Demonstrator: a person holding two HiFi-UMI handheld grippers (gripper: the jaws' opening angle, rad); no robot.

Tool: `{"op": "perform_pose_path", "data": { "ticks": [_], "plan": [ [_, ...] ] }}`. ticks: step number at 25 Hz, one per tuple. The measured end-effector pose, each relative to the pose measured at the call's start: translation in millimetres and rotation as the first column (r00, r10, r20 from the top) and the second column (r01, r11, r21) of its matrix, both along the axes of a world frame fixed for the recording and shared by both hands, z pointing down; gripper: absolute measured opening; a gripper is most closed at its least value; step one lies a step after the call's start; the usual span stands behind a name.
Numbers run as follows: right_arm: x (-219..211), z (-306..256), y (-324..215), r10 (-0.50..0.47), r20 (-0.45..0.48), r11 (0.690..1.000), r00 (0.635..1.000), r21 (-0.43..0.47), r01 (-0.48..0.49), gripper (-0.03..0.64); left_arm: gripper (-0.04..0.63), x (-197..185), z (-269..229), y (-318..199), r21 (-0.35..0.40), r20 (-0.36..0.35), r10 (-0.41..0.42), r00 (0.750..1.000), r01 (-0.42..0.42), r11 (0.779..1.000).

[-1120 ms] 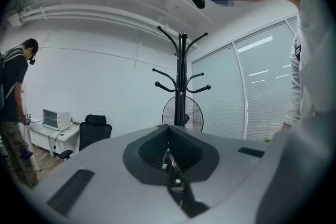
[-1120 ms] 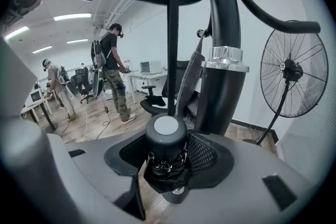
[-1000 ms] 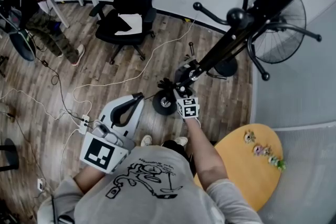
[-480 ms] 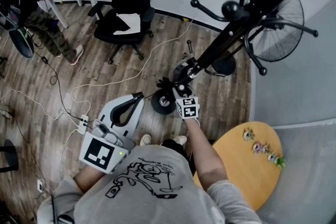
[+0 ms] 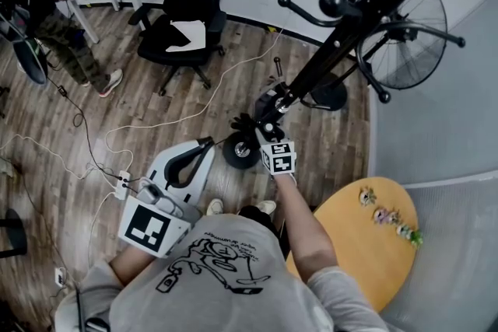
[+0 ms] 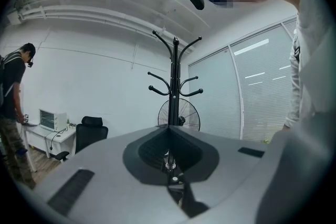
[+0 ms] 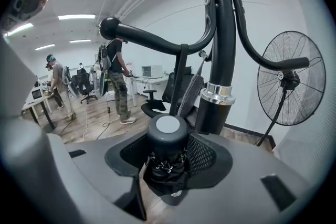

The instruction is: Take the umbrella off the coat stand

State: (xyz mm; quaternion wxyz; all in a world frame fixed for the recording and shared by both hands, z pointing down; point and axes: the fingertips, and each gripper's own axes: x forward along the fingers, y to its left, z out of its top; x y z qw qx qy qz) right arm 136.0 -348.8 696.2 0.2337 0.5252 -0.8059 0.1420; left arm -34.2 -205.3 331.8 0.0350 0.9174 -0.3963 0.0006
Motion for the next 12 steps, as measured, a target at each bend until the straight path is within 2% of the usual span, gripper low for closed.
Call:
{"op": "perform_pose_path", "data": {
  "ticks": [12],
  "plan": [
    [-4,-12,6,-0.019,-0.027,1.000,0.999,-0.006,0.019,0.216,0.008,-3,-2,4,0.001,-0.004,0.004,1.000,-0.004,1.000]
  ]
}}
